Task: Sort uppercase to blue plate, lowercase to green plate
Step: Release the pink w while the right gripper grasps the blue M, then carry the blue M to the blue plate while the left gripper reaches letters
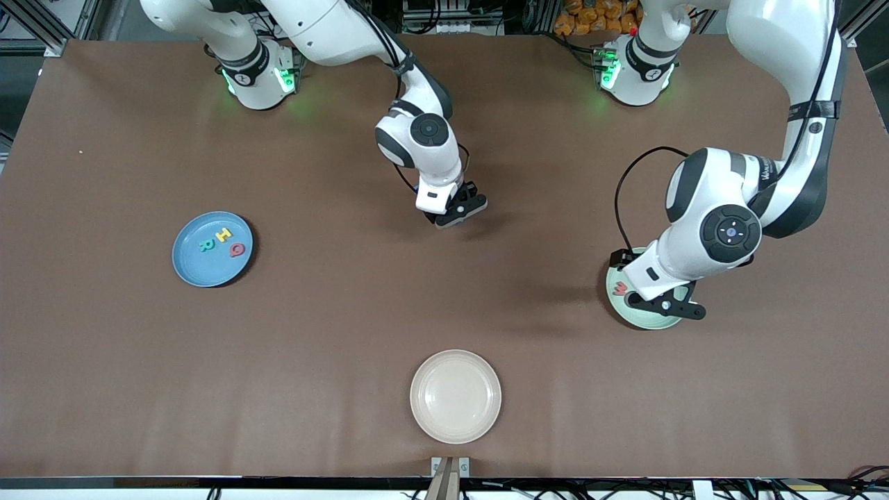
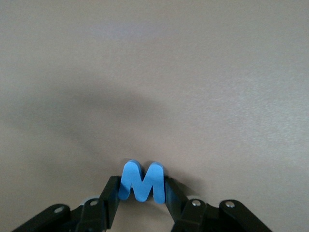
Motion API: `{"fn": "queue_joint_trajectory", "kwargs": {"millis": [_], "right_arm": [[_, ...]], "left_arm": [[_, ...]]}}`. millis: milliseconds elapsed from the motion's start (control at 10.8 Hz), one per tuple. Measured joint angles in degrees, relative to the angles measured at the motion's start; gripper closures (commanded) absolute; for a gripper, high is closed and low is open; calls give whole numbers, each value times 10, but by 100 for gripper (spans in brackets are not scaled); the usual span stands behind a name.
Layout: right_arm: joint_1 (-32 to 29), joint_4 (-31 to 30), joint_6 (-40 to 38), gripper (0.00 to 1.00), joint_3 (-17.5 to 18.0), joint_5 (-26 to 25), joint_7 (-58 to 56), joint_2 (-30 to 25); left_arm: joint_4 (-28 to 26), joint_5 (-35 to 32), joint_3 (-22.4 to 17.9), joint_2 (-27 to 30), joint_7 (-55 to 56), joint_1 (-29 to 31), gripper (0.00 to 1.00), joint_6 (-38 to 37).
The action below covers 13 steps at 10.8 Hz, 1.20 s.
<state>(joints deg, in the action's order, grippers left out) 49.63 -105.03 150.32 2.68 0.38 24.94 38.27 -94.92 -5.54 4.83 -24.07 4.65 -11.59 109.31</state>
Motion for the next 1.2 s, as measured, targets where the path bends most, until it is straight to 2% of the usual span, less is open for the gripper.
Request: {"fn": "queue_joint_trajectory", "kwargs": {"millis": [277, 555, 832, 1017, 1202], "right_arm": [[-30, 26, -67, 69, -11, 0, -67, -6], [-86, 37, -137, 67, -28, 0, -197, -24], [-122, 36, -224, 64, -95, 0, -353, -51], [-140, 20, -261, 63, -152, 0, -445, -67], [-167, -13, -264, 63, -192, 0, -514, -80]], "left_arm": [[-2, 1, 3, -1, 0, -4, 0, 0], [-2, 12, 10, -5, 1, -15, 0, 1], [-3, 51, 12, -20, 47, -68, 0, 11], [0, 57, 15, -29, 160, -141, 0, 16], [7, 57, 21, -36, 231, -218, 0, 18]]}}
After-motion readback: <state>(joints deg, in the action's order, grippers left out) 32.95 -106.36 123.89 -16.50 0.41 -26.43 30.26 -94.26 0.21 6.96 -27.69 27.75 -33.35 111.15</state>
